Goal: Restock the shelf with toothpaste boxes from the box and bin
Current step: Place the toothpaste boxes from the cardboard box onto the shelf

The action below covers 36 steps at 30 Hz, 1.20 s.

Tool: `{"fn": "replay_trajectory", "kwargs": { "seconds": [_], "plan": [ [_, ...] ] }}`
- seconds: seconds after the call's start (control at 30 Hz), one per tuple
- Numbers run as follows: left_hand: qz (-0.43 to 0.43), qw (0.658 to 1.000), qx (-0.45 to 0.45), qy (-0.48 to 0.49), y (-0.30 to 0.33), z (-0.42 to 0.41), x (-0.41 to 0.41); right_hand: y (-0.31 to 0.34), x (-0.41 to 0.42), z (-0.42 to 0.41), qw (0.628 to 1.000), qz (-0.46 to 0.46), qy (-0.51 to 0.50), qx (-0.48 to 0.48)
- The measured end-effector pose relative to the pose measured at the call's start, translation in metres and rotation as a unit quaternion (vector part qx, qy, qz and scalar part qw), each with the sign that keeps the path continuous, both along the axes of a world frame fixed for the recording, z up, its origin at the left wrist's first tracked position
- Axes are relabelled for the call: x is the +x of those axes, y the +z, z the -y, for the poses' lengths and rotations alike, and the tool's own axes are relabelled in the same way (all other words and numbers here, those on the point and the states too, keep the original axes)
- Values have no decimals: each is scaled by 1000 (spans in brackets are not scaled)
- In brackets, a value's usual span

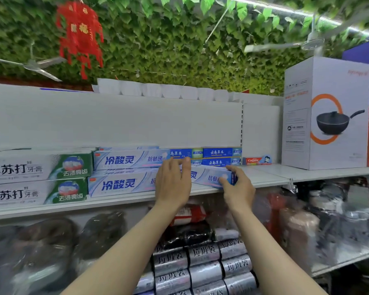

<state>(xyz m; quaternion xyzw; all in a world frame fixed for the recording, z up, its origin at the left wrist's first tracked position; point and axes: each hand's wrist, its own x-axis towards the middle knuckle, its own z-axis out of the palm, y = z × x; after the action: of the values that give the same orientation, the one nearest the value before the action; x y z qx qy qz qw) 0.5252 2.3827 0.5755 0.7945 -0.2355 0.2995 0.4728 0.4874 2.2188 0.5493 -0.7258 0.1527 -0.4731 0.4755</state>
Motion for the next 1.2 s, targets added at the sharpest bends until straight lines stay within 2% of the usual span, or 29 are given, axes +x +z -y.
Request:
{"fn": "replay_trajectory", "kwargs": {
  "seconds": [0.1, 0.23, 0.37, 0.43, 0.63, 0.9, 1.1, 1.2],
  "plan": [
    [9, 1000, 2, 1, -5, -4, 0, 4, -7, 1, 998, 9, -56, 17],
    [37, 999, -5, 25, -7, -16, 3, 8, -19, -3, 988, 107, -62, 88],
    [69, 993, -26, 88, -5, -33, -3, 20, -26, -15, 956, 256, 37, 141],
    [98, 985, -41, 137, -4, -43, -4, 28, -22, -22, 939, 285, 123, 152],
    [143, 959, -33, 244, -6, -76, -3, 38, 6, -56, 938, 184, 277, 100],
    [78, 943, 137, 293, -15, -124, 16, 40, 68, -91, 941, 89, 320, 64],
    [1, 920, 240, 310, -8, -128, 26, 39, 105, -104, 957, 45, 286, 30],
    [9, 924, 219, 313, -5, -126, 28, 30, 97, -114, 979, 102, 174, -37]
  ]
}}
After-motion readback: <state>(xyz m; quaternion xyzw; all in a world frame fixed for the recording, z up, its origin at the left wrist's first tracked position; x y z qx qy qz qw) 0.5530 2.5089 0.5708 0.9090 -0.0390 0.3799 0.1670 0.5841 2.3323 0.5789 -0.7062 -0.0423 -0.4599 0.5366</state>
